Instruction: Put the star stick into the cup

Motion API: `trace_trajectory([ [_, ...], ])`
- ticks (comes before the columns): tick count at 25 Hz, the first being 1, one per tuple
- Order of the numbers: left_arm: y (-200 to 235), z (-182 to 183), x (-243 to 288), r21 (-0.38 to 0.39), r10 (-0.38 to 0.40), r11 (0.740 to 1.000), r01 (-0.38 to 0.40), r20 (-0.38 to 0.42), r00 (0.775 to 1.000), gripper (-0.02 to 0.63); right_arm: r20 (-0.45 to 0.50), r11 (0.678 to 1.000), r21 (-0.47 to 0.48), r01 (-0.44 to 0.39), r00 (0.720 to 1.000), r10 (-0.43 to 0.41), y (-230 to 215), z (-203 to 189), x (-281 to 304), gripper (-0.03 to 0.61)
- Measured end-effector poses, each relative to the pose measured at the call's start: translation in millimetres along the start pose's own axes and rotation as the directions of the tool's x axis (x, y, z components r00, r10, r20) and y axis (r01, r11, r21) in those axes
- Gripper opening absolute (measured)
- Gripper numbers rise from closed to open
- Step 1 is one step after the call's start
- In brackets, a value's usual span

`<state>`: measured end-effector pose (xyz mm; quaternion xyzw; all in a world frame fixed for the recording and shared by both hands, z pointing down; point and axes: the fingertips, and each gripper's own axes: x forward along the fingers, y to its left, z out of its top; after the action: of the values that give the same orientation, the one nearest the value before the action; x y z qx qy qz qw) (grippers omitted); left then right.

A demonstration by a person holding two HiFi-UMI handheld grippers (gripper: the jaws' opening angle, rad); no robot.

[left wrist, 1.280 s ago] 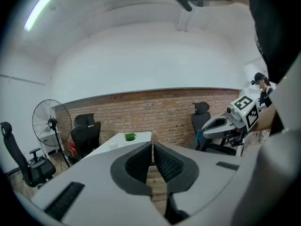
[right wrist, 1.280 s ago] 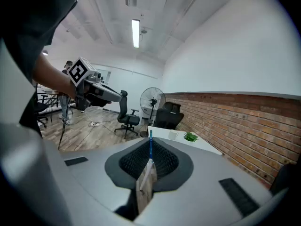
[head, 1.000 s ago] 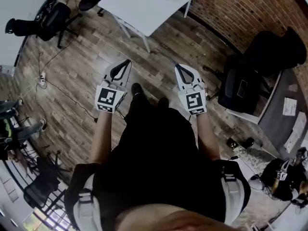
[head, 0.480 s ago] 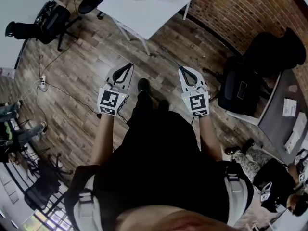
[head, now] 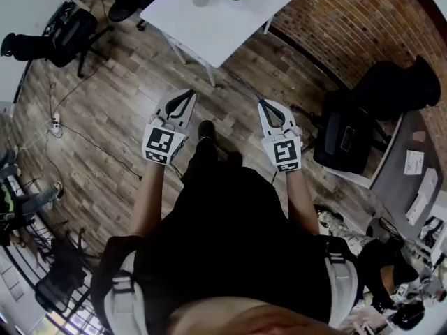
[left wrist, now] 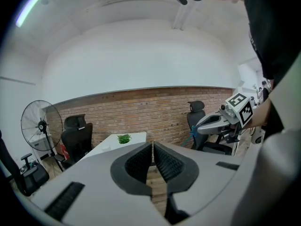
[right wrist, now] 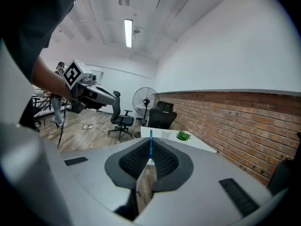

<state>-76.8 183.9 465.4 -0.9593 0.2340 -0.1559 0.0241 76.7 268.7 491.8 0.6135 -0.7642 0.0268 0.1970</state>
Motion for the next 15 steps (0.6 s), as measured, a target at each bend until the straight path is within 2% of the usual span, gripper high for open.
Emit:
trace_trajectory([
  [15, 84.6, -11.8, 34.8, -0.022, -0.047, 0.999, 0.048, 0.007, 0.999, 0.031, -0.004, 0.999, 0.017, 0.04, 0.999, -0.04, -0.3, 34.7, 90.6, 0.009],
])
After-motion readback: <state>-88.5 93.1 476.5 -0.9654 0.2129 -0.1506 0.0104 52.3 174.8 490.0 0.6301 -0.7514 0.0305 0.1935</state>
